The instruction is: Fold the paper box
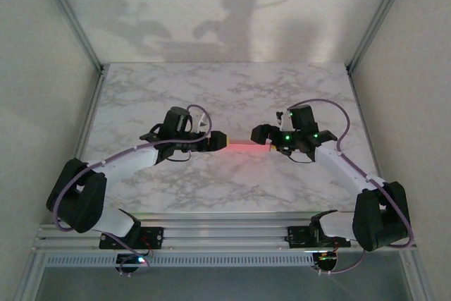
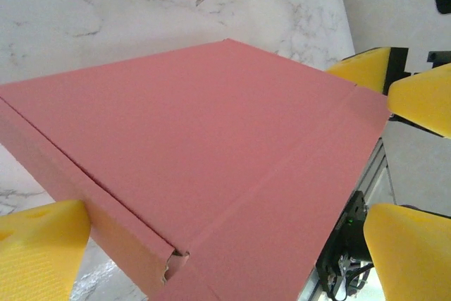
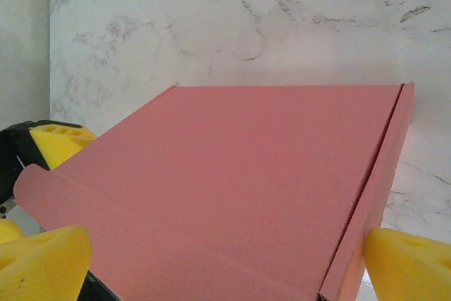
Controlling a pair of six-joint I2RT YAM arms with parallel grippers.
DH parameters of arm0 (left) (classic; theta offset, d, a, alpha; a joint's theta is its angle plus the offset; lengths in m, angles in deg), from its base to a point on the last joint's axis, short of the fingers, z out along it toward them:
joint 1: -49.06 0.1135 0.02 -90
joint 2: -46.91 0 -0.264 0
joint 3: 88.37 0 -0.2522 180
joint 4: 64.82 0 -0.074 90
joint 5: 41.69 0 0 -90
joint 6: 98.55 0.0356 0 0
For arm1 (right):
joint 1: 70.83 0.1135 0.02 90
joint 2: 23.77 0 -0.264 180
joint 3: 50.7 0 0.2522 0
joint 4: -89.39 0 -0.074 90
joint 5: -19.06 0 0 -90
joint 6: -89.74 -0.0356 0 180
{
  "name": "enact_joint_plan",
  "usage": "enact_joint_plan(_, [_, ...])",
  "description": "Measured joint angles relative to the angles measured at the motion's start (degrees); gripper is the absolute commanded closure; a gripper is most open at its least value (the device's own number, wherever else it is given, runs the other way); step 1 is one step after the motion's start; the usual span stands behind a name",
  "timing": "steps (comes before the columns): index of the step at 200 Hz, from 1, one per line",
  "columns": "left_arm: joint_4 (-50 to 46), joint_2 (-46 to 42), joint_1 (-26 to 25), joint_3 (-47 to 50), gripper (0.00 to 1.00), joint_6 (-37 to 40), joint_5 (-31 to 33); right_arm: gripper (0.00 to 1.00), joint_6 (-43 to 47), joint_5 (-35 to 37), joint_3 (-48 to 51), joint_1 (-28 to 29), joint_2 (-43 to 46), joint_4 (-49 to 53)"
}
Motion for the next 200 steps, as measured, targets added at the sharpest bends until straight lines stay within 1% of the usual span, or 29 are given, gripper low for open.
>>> enact_joint_plan(65, [0.15, -0.04, 1.03, -0.42, 0.01, -0.66, -0.90, 0.01, -1.99, -1.68, -1.68, -1.64, -0.13, 1.14])
enact_joint_plan(106, [0.28, 0.26, 1.75, -0.52, 0.01, -1.88, -1.27, 0.01, -2.64, -2.99, -2.47, -1.73, -1.62, 0.98])
enact_joint_plan(139, [0.09, 0.50, 1.77, -0.50, 0.01, -1.84, -1.20, 0.01, -2.23, -1.51, -2.47, -1.73, -2.34, 1.66])
enact_joint_plan(174, [0.22, 0.48, 1.75, 2.21, 0.01, -2.43, -1.20, 0.01, -0.37, -1.33, 0.48, -1.73, -3.50, -0.79])
enact_joint_plan(200, [1.14, 0.48, 1.36, 5.55, 0.01, -4.52, -0.98, 0.01, 2.62, -1.68, 3.34, -1.73, -5.70, -3.65])
